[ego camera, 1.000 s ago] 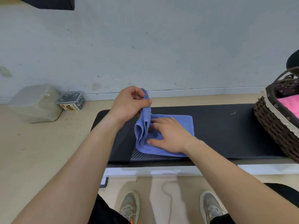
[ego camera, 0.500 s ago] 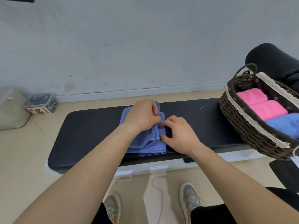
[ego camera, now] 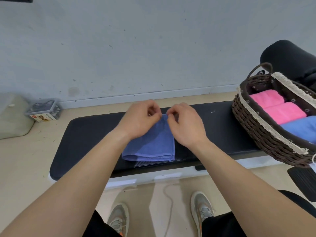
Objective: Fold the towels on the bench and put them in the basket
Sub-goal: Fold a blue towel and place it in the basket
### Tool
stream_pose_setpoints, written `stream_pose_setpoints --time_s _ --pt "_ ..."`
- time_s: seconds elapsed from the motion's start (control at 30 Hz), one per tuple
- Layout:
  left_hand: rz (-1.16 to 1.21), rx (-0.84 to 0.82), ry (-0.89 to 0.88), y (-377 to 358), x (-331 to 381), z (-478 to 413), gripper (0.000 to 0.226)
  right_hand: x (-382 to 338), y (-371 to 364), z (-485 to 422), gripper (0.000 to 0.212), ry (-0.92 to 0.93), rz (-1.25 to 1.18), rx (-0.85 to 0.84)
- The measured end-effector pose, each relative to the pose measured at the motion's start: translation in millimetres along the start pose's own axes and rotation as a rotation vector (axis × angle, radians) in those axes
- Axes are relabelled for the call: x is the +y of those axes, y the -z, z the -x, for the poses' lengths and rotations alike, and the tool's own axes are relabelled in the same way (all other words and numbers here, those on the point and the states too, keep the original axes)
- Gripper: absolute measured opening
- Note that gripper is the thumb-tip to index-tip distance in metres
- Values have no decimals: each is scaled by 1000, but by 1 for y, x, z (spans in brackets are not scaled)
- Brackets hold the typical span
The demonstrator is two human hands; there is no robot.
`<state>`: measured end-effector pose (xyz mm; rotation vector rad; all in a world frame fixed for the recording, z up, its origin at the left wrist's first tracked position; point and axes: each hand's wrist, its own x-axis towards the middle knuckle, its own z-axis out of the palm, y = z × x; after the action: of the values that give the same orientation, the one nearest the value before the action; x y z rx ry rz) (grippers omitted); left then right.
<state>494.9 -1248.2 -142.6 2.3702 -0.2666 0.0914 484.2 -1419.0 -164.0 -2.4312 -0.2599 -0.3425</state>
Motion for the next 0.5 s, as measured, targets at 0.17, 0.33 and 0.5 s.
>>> stream_pose_setpoints --time_s 0.17,0.33,0.5 --pt "-360 -22 -93 10 -41 14 31 -10 -28 11 51 282 341 -242" --pt "-561 -154 -142 -9 -65 23 47 10 -41 13 74 172 502 -474" --pt "-620 -282 -137 -14 -80 31 74 21 -44 16 79 86 401 -531"
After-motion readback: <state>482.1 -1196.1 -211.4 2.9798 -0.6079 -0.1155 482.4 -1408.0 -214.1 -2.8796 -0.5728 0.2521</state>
